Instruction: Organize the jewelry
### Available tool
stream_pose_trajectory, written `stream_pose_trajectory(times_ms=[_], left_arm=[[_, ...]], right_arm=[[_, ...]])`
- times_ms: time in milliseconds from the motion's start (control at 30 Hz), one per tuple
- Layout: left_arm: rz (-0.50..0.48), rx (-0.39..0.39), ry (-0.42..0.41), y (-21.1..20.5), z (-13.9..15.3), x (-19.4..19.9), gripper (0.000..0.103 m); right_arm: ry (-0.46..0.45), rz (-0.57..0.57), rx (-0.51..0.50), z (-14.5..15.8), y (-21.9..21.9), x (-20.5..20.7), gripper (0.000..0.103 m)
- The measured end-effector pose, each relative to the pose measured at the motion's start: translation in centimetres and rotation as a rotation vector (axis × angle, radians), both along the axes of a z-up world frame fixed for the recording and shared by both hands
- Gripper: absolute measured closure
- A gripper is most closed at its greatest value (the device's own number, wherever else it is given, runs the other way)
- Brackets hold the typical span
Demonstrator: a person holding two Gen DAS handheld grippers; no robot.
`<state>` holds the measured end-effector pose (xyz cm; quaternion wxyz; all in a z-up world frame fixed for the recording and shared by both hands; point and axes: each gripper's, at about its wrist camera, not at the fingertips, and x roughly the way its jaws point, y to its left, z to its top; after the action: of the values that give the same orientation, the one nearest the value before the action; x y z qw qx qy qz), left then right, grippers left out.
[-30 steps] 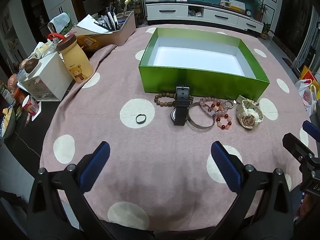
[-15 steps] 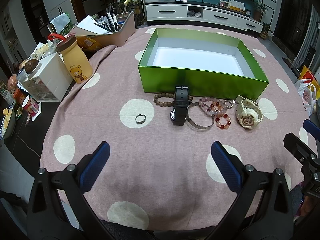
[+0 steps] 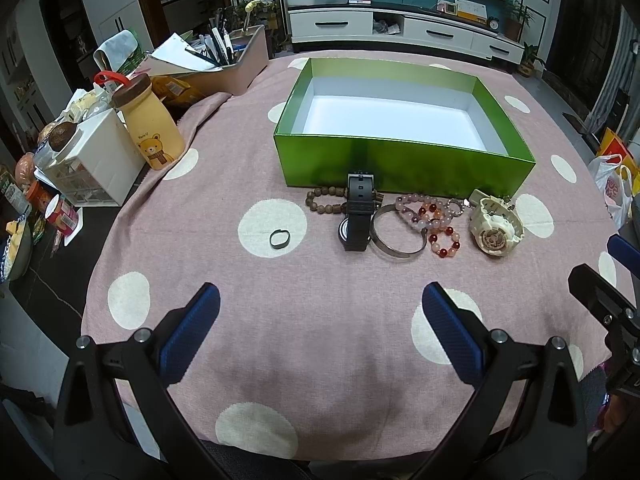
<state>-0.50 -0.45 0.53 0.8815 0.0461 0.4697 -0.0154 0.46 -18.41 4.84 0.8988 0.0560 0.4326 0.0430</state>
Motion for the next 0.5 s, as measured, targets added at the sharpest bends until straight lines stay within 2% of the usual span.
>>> stream_pose_trajectory(times_ms=[500], left_arm=[[-0.002, -0.002, -0.003, 0.08, 0.03, -0.11, 0.002]], right_arm=[[-0.001, 0.004, 0.002, 0.20, 0.11, -0.14, 0.001]])
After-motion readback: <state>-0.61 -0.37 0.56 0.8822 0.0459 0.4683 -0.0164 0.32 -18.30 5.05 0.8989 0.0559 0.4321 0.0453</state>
